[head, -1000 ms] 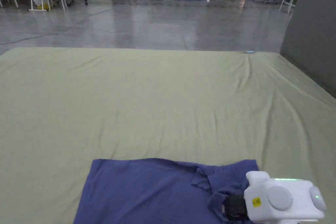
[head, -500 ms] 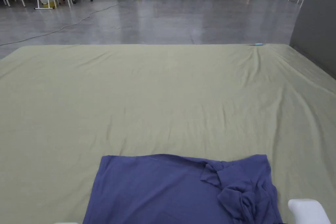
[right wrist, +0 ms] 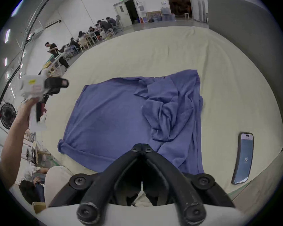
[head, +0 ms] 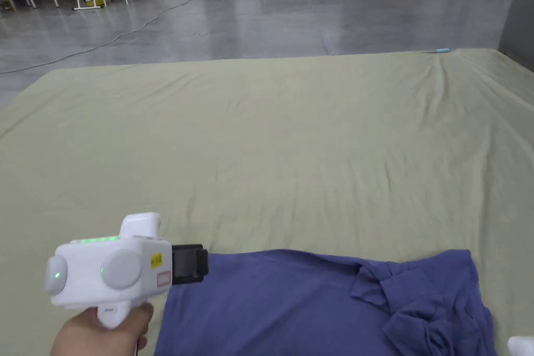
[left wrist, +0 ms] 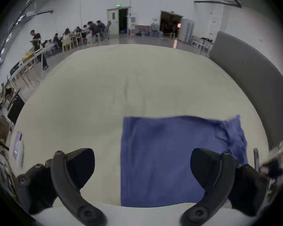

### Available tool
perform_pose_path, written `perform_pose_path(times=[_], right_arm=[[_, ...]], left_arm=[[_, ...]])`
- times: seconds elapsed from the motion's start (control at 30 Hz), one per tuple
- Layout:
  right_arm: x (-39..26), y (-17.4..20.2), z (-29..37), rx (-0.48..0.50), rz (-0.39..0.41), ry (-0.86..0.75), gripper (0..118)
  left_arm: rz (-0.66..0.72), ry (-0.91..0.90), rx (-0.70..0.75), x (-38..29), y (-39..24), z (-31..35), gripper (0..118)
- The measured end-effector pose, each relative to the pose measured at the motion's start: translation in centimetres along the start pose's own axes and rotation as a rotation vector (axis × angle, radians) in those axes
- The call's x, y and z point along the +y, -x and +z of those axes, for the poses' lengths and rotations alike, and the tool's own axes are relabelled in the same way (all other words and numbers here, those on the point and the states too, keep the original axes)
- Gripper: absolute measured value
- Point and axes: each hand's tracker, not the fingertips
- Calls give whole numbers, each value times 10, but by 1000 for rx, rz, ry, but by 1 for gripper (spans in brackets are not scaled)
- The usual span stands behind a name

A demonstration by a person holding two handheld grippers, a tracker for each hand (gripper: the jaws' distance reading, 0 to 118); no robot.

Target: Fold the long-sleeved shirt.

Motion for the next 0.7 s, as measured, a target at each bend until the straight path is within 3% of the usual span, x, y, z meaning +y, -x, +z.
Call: perform_pose_path(times=[0.13,0.27,0.3,0.33,0.37,0.43,0.47,0.5,0.57,0.6,0.63,0.67,0.7], right_arm=[[1,-15,-4,-22,-30,12,0],[2,-28,-8,-58,-61,21,0],[3,-30,-9,-64,-64,25,0],[5,-32,-10,-68,-69,28,0],[7,-34,-12,-70,-74,30,0],[18,-42,-18,-86,-85,37,0],[28,-45,-23,-107,-84,42,0],[42,-47,-28,-115,-79,48,0],[81,-57,-39,-105,-58,25,0],[101,-60,-44,-96,-59,13,9],[124,-65,-52,-86,-66,4,46],[149,-76,-64,-90,-94,12,90],[166,-81,-77,-97,-155,40,118]], left_arm=[[51,101,24,11,12,-86,114],[-43,94,113,7,8,-130,107],[-91,113,126,-1,4,-133,98],[-125,214,42,-10,-4,-136,76],[-160,160,51,-11,-12,-127,70],[-219,134,102,-6,-26,-115,16],[-281,99,85,-4,-32,-110,0],[-337,79,171,-6,-36,-106,0],[-318,83,142,-3,-32,-101,0],[-265,79,105,0,-24,-98,0],[-199,82,72,4,-14,-92,0],[-135,74,39,7,-7,-86,0],[-104,63,19,5,-8,-74,0]])
